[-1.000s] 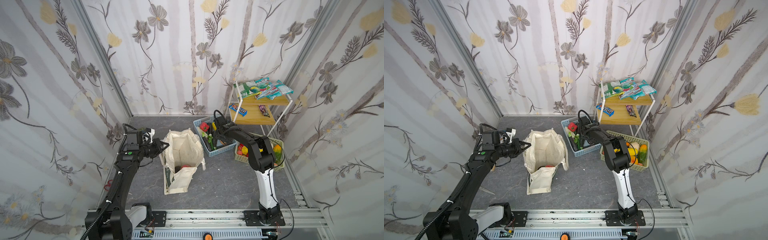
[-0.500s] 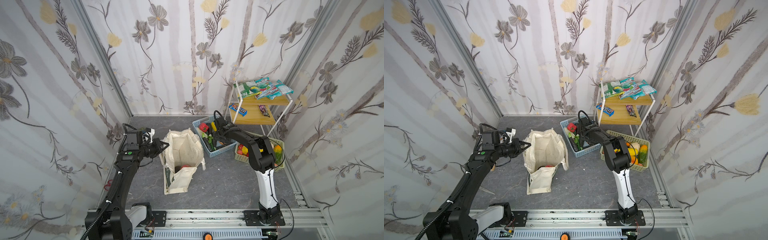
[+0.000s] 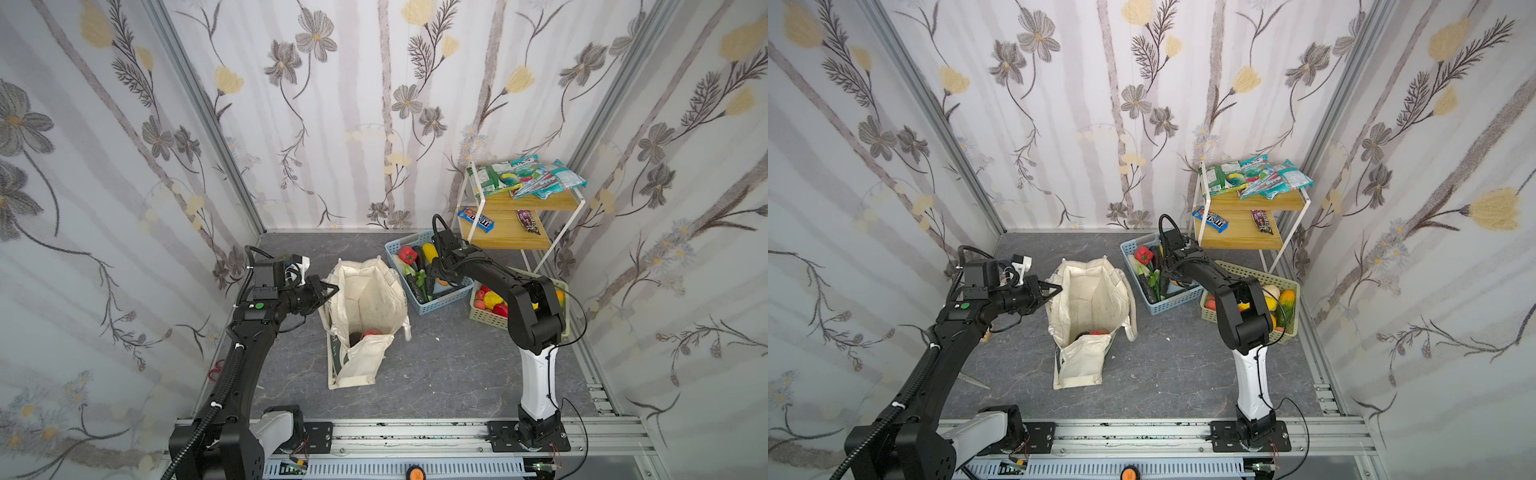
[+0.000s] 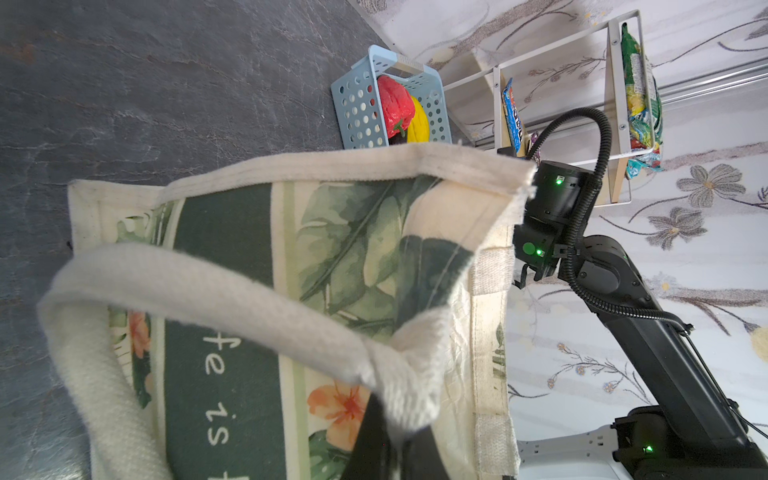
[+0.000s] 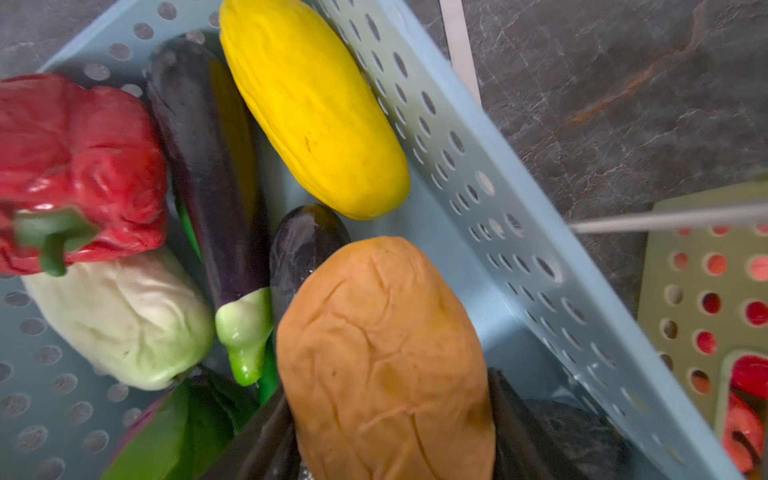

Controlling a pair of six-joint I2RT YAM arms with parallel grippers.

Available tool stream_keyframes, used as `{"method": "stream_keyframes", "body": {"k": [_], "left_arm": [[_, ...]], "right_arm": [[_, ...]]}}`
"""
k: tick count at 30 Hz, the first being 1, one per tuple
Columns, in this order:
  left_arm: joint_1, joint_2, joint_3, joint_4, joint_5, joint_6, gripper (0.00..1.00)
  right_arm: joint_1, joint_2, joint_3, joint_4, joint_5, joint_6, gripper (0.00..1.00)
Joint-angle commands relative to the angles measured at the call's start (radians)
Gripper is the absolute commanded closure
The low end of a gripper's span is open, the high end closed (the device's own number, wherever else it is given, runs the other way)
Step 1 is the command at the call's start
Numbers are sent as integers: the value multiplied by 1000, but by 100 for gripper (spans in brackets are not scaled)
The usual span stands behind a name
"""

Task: Place the food into the grocery bag and tie it
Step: 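Lower the right gripper into the pale blue basket over the tan bread, then close the right gripper on the tan bread and lift it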

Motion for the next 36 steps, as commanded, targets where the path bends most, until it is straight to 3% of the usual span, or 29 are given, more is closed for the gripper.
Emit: {"method": "stream_keyframes", "body": {"k": [1,36], "left_arm": [[-10,-5,5,-8,5,-5,100],[-63,37,50,12,-32,-28,100]], "right_arm": [[2,-36,-2,28,-17,-1,40],[102,-312,35,11,-189,-3,40]]}}
